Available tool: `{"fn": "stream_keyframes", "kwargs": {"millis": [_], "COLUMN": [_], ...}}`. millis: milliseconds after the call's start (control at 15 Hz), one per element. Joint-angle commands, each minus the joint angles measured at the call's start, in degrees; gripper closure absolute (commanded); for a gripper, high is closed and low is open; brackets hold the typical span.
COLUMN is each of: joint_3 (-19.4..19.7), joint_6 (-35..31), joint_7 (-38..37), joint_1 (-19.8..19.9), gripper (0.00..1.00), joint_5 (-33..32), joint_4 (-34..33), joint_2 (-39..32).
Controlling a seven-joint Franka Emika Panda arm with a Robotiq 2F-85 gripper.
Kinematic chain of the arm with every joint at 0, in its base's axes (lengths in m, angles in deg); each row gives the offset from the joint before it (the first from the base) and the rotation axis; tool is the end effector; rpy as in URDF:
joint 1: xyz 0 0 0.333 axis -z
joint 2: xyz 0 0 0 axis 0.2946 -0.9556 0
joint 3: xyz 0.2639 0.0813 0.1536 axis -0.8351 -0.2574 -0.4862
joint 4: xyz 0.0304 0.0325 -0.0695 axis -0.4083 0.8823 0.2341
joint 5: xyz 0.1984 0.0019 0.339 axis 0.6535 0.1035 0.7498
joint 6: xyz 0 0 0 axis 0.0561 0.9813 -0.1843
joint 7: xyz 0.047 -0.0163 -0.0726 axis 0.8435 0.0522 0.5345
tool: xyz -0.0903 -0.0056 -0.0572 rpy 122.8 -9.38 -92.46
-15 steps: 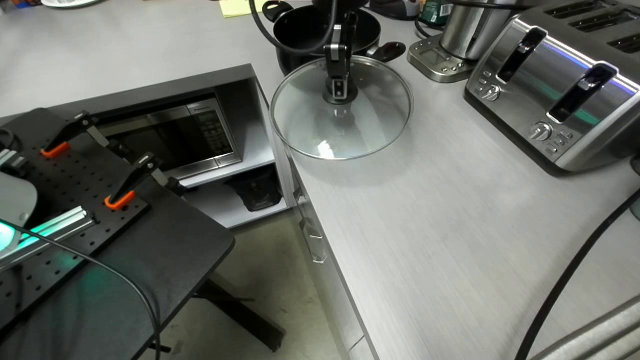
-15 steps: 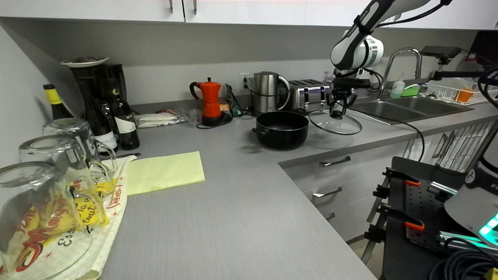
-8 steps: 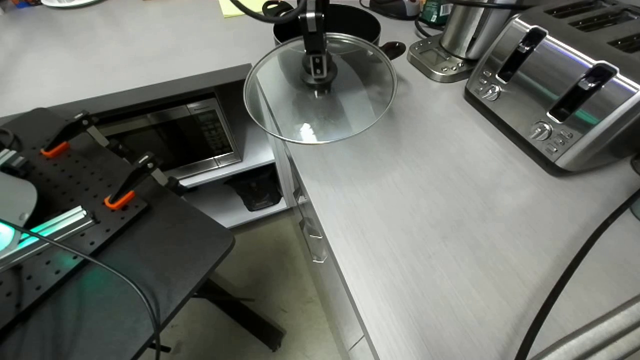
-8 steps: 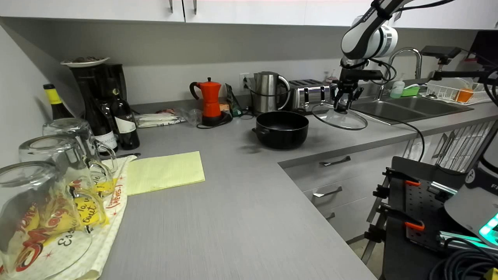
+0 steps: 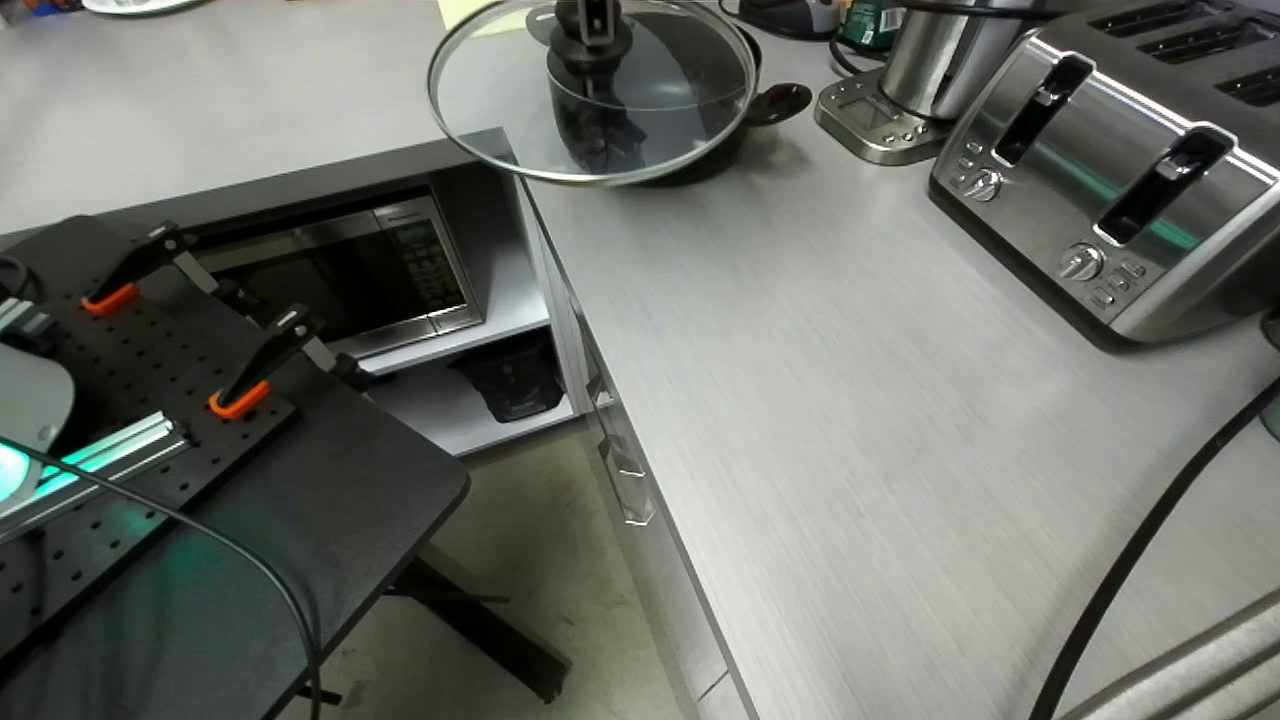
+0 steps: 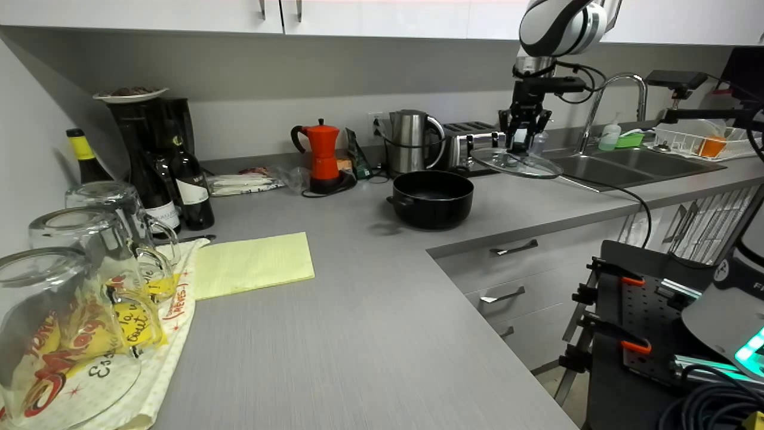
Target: Put the lid on the pot
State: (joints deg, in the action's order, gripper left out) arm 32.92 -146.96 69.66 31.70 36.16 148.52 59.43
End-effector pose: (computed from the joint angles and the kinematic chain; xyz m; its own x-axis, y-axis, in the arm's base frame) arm 0.4485 -0.2797 0.3604 0.6383 -0.7696 0.0173 -0.7698 -0.6382 0.0128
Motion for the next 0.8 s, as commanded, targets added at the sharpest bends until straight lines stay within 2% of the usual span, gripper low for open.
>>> {"fn": "stream_keyframes", "kwargs": {"millis": [0, 333, 733], "joint_3": [-2.14, -4.52, -5.37], "joint_6": [8.27, 14.84, 16.3], "joint_7": [-0.08, 0.1, -0.83], "joint_1": [-0.99, -2.55, -4.21], "gripper": [0.75, 0.75, 0.75], "joint_5": [-1.81, -2.25, -3.14], "joint_4": [-7.07, -16.46, -25.6], "joint_2": [-0.25, -5.2, -13.63]}}
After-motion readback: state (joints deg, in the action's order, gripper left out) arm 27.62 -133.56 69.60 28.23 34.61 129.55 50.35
